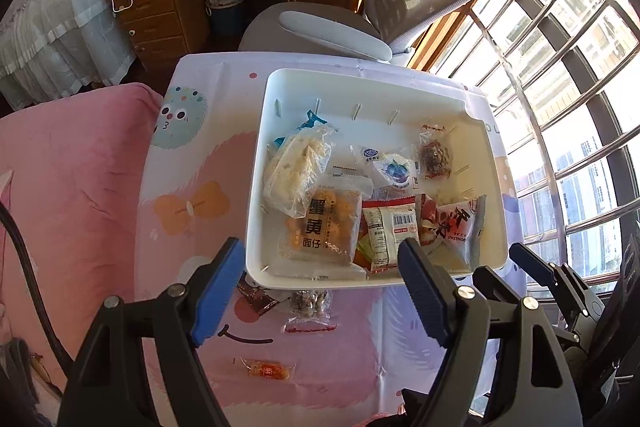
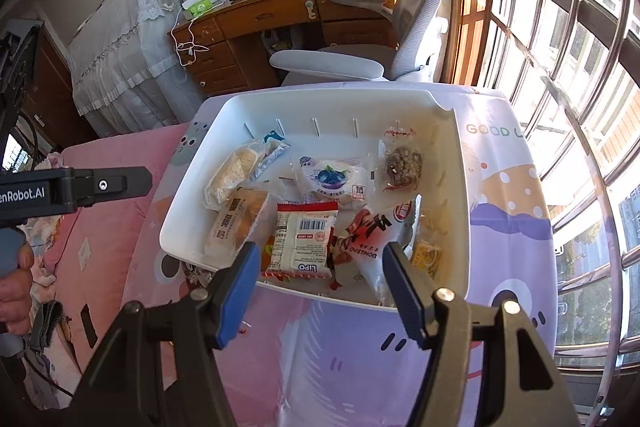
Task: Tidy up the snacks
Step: 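Move the left gripper to the brown chocolate bag while right approaches the orange candy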
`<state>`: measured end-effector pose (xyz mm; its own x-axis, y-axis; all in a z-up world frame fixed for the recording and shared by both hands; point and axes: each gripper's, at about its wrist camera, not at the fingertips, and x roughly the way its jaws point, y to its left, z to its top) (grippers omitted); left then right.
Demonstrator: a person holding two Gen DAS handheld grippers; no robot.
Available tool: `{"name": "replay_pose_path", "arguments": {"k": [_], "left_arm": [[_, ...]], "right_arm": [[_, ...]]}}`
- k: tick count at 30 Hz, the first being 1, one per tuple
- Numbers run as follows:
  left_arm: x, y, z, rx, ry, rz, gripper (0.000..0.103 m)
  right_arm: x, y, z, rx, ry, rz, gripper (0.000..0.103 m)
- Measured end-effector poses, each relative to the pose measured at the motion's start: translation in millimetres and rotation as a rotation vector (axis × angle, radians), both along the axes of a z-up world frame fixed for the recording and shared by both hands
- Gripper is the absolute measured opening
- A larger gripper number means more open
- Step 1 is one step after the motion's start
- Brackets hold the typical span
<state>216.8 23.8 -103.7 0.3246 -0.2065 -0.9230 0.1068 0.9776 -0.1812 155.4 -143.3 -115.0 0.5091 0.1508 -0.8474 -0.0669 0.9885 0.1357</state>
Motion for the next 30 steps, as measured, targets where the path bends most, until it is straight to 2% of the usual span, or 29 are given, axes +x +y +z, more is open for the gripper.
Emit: {"name": "replay_pose_path", "arguments": {"k": [13, 22, 30], "left_arm": [[-34.8, 58.0, 4.4, -0.004, -0.021, -0.028, 0.078], [-59.6, 96.3, -7.9, 0.008, -0.02, -0.073, 0.078], [-72.3, 119.3, -22.0, 0.008, -0.012, -0.137, 0.078]], "right_arm": [[-38.9, 53.4, 10.9, -0.018, -0.037, -0.023, 0.064], [-73.1, 99.2, 4.4, -0.039, -0.055, -0.017, 0.064], [-104.8, 136.6, -12.0, -0.031, -0.077, 0.052, 0.064]]}}
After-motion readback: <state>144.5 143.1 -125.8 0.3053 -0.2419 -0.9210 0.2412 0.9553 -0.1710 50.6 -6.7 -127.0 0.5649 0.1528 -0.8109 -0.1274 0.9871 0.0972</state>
